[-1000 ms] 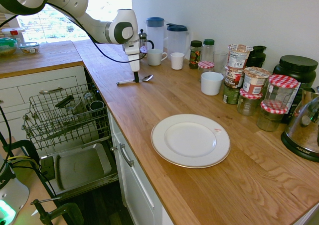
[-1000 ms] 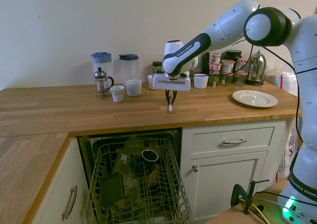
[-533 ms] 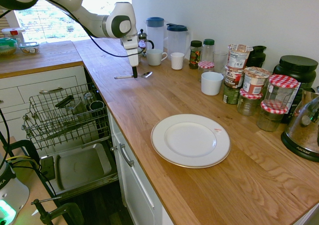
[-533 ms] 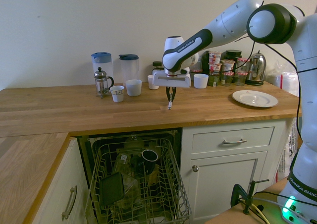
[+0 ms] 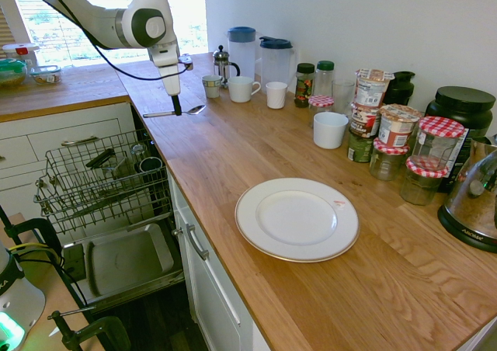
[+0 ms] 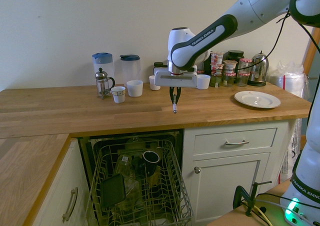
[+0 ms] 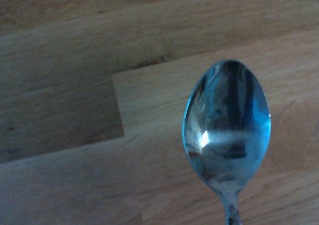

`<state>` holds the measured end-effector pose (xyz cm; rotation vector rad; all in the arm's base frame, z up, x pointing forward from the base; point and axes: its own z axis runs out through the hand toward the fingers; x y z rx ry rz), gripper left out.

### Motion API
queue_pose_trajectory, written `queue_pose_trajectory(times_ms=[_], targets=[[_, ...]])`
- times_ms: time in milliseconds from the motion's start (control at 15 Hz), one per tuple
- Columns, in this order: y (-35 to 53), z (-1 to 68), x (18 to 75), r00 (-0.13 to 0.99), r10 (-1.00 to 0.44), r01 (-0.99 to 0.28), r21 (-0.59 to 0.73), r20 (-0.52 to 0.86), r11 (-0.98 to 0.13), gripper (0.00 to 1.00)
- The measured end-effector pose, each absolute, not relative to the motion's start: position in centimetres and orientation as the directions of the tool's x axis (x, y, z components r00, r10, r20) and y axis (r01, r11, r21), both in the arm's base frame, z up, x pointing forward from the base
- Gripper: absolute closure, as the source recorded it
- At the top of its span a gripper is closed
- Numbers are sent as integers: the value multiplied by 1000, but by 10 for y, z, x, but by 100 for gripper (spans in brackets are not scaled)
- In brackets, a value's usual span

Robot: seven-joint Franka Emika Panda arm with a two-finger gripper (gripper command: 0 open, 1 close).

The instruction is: Put the spoon in the dishwasher

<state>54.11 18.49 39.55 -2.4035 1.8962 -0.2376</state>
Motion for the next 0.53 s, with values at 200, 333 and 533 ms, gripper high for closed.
queue_pose_trajectory(times_ms=[200,333,533], targets=[[213,386,509,257,-962,-948,-166,95,-270,100],[218,386,508,259,-960,-947,-169,104,-274,100],[241,384,495,261,-958,-944,-178,115,-278,100]])
